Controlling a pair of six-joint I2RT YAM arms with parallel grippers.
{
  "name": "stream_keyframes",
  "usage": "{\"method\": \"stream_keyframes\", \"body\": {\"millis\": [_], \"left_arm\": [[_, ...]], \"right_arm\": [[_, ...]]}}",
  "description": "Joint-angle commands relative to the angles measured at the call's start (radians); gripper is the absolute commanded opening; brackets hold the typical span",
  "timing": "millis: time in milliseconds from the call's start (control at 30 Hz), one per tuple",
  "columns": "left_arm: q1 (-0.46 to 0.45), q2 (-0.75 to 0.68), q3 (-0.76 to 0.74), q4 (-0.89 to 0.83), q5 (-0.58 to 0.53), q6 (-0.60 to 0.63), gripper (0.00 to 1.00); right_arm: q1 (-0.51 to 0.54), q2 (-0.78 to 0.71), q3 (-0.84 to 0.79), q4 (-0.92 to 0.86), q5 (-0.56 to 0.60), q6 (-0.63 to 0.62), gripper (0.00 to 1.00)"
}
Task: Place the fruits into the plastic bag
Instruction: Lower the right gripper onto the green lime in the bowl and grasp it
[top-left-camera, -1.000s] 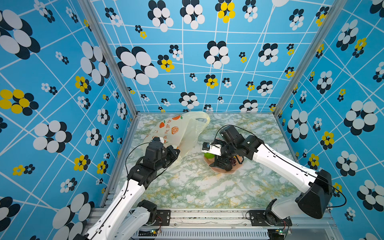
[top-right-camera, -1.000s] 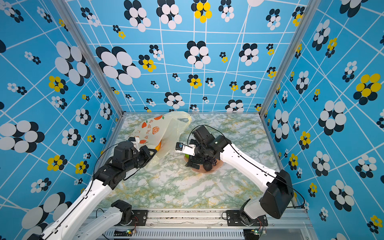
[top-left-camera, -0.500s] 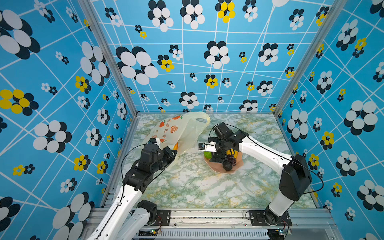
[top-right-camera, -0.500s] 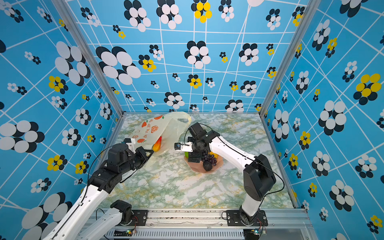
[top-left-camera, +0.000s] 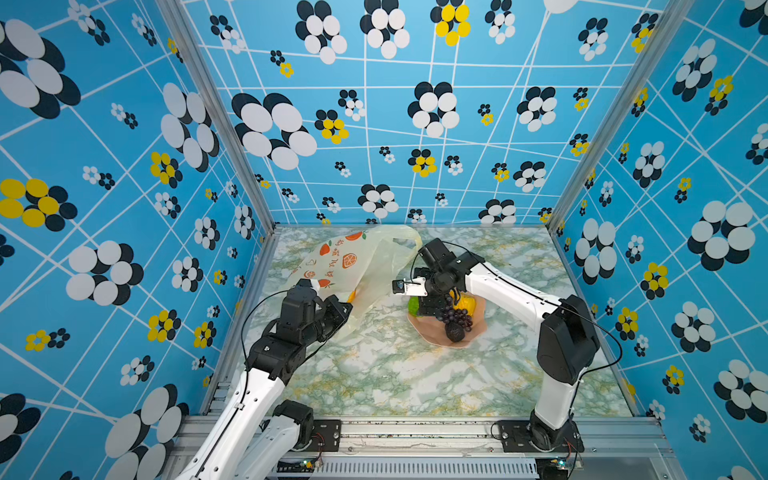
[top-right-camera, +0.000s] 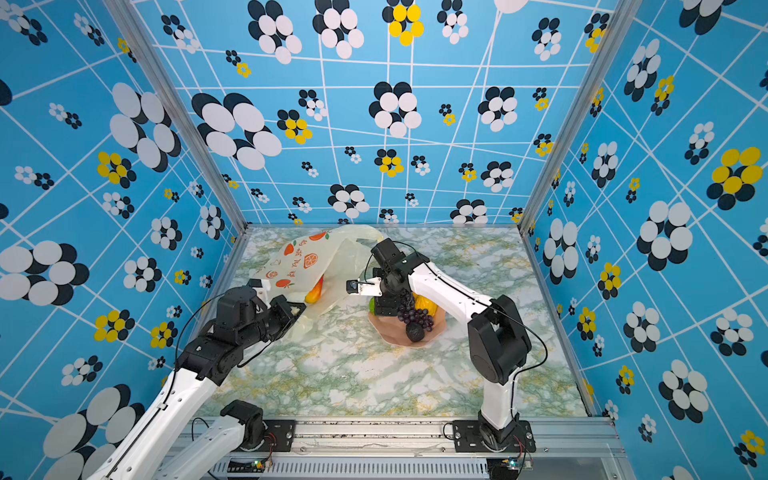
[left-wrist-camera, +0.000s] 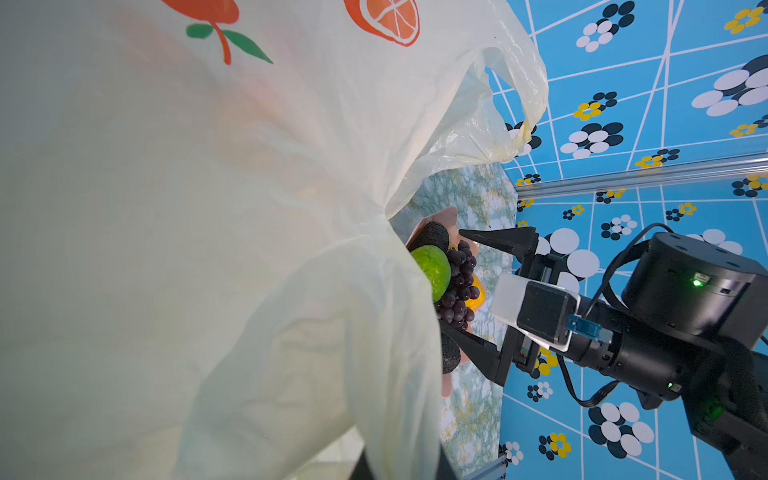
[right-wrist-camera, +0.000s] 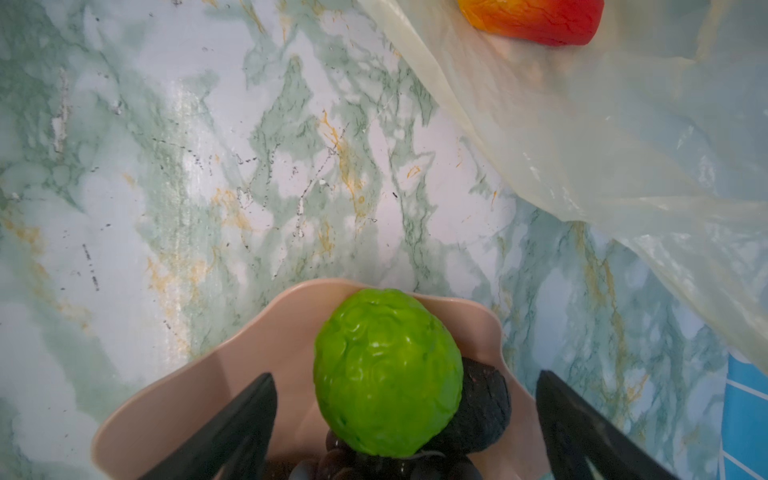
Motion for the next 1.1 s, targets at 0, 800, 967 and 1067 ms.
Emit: {"method": "stream_keyframes", "body": {"millis": [0,800,967,1067], "left_arm": [[0.013,0.0,0.0,-0.019,0.01,0.019,0.0],[0.025,0.066,0.009,0.017,0.017,0.012,0.0],[0.025,0.068,0.005,0.023,0.015,0.009,0.0],[0.024,0.068,0.003,0.025,0.017,0.008,0.0]], "right_arm": [[-0.007,0.031,0.024,-0.075,-0.02,-0.008,0.98],[-0.008,0.076,-0.013,0.038,0.036,0.091,0.82],[-0.009,0.055,-0.041,0.062,0.044,0.098,0.76],[-0.009,0.045,-0.052,0.063,0.048,0.098,0.65]]}}
